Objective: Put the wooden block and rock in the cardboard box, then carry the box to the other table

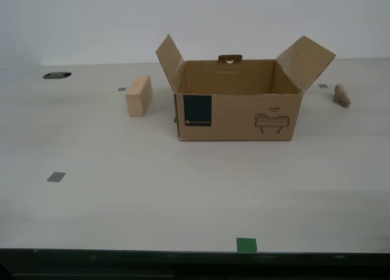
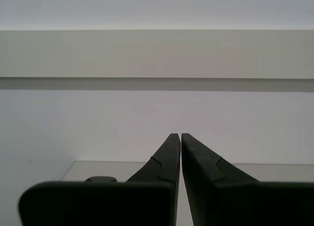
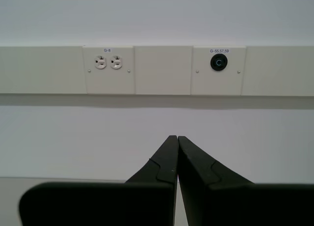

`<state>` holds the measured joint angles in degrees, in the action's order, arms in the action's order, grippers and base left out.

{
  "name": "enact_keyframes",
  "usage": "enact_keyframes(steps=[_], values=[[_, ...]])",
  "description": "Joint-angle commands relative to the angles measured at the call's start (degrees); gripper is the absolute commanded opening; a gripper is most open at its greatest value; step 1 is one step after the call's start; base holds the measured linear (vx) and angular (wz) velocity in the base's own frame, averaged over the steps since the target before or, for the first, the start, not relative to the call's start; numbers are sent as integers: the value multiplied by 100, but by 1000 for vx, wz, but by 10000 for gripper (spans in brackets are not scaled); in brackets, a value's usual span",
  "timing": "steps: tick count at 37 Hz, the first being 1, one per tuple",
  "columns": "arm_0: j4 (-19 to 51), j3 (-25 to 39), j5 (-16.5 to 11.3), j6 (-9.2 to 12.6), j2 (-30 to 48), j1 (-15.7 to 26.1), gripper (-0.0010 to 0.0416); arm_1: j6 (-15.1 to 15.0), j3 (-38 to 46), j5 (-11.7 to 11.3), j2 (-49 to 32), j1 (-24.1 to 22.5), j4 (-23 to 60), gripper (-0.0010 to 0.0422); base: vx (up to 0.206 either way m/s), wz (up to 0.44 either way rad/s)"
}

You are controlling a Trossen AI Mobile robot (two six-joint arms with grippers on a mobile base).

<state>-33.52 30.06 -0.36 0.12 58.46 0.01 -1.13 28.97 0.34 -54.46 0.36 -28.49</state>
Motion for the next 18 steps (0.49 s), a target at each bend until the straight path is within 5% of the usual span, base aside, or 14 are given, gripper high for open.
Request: enact_keyframes(steps=[1,18], values=[[-28,2,2,2,-2,4,0,-20,4,22,2,-2,-26,0,0,0],[-26,2,0,2,-2,4,0,-20,4,22,2,-2,-26,0,0,0]])
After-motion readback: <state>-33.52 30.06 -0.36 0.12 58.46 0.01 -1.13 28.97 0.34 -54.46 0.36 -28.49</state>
